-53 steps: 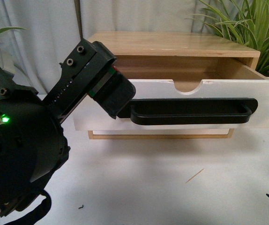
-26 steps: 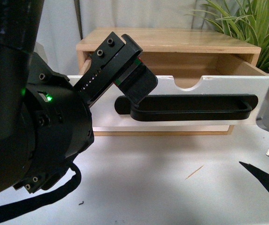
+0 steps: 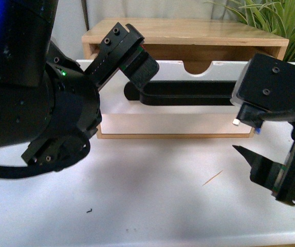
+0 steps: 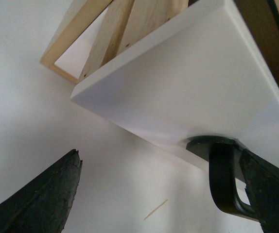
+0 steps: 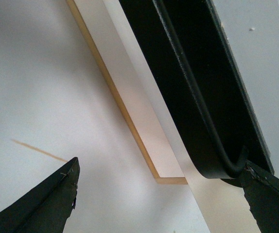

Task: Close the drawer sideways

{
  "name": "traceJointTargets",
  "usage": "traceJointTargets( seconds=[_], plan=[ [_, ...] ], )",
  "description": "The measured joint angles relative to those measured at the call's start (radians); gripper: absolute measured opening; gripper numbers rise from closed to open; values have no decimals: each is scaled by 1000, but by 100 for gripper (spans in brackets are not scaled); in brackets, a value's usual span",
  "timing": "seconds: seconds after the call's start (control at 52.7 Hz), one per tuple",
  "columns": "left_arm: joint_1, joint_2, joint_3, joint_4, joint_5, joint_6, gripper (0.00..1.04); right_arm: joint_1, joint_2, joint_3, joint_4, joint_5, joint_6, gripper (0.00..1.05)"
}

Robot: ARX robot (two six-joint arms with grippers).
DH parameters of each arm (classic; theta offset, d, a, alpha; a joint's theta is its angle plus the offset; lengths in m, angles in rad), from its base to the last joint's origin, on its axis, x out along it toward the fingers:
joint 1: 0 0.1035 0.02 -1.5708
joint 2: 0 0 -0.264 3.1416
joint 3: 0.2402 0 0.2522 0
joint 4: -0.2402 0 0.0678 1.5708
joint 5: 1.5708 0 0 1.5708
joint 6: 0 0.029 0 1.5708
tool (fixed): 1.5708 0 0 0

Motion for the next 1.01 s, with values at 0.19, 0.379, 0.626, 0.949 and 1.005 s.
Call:
traceJointTargets(
  seconds=[0.19,0.379,0.626,0.949,1.005],
  plan=[
    [57,97,124,-27,65,35,99,-2,126,143,-5,35,13,96],
    [107,206,269,-61,114,67,99,-11,266,319,-26,66,31,96],
    [141,256,344,-101,138,84,99,-13,317,375,-43,84,39,96],
    [151,137,217,-54,73,92,99,-38,202,269,-44,8,77,96],
    [149,79,160,-45,58,97,99,-51,129,207,-53,-13,91,96]
  ],
)
